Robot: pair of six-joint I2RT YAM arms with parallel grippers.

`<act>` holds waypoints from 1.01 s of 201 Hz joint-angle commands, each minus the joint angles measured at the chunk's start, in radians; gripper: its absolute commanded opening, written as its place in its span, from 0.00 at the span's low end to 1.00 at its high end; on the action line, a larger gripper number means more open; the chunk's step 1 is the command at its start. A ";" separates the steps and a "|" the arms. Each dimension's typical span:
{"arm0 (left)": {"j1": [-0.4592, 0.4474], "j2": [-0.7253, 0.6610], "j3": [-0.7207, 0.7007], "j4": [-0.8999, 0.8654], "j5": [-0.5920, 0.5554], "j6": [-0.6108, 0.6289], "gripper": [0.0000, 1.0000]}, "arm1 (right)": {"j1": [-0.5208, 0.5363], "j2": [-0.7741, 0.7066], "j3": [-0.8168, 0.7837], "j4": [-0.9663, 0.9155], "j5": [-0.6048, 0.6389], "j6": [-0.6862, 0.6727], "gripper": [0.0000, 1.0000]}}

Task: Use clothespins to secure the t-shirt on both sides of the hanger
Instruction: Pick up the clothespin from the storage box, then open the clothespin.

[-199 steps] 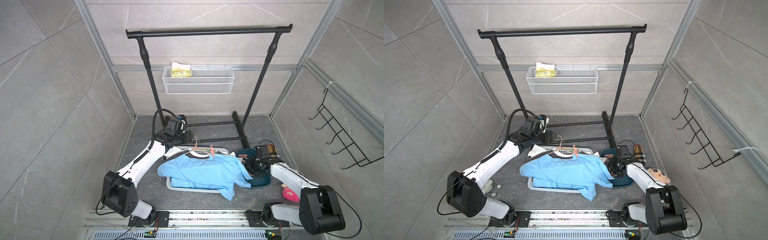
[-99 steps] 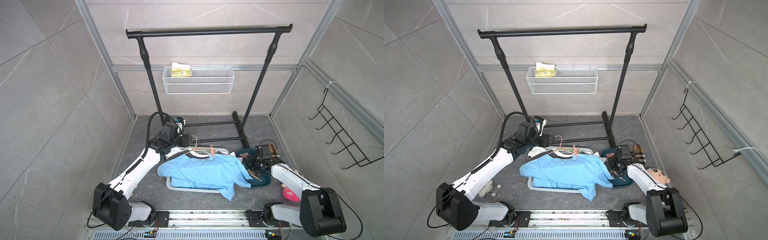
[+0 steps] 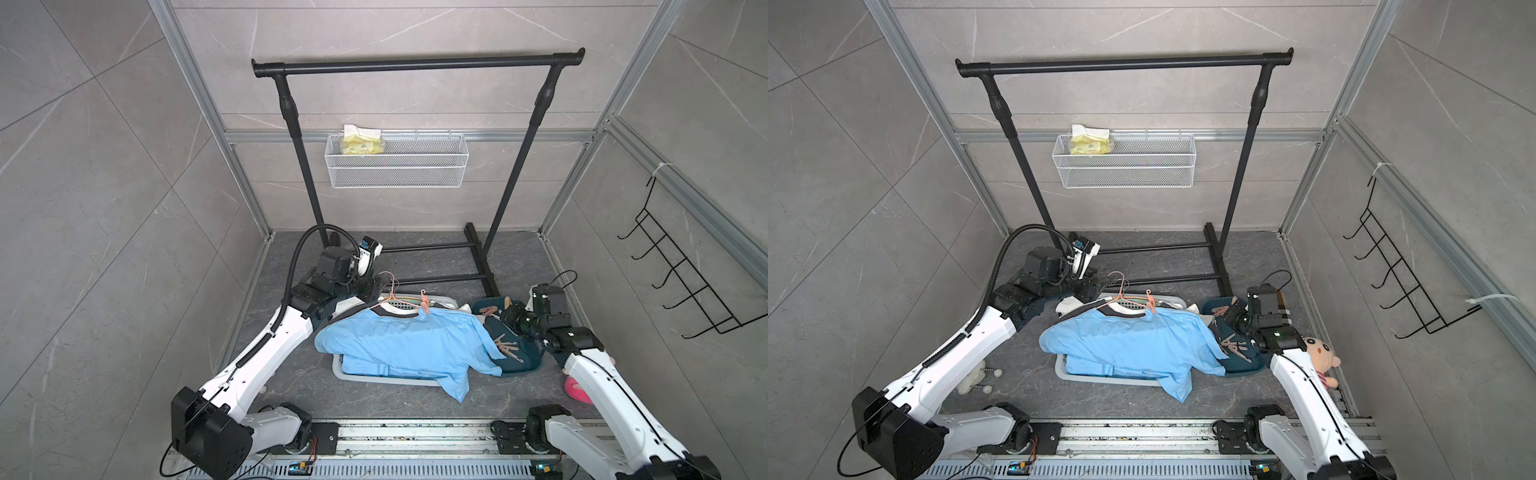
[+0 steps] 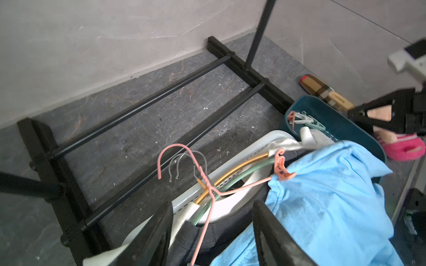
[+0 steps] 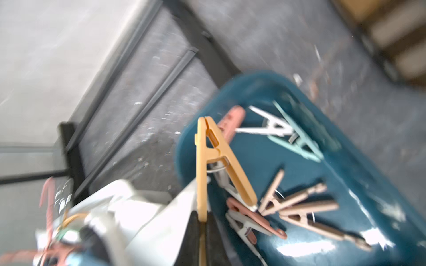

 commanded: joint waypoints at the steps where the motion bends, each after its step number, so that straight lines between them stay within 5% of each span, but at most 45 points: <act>1: -0.062 -0.052 0.013 -0.018 0.024 0.211 0.58 | 0.030 -0.074 0.092 -0.033 -0.071 -0.248 0.00; 52: -0.085 -0.089 0.068 -0.041 0.100 0.130 0.57 | 0.271 -0.062 0.225 0.151 -0.093 -0.602 0.00; 87: -0.086 -0.112 0.091 -0.090 0.156 0.070 0.56 | 0.406 -0.033 0.218 0.292 -0.146 -1.118 0.00; 155: -0.126 -0.085 0.110 -0.142 0.236 0.057 0.57 | 0.481 0.150 0.406 0.135 -0.164 -1.943 0.00; 203: -0.182 -0.056 0.132 -0.140 0.250 0.070 0.59 | 0.496 0.203 0.484 0.128 -0.206 -2.168 0.00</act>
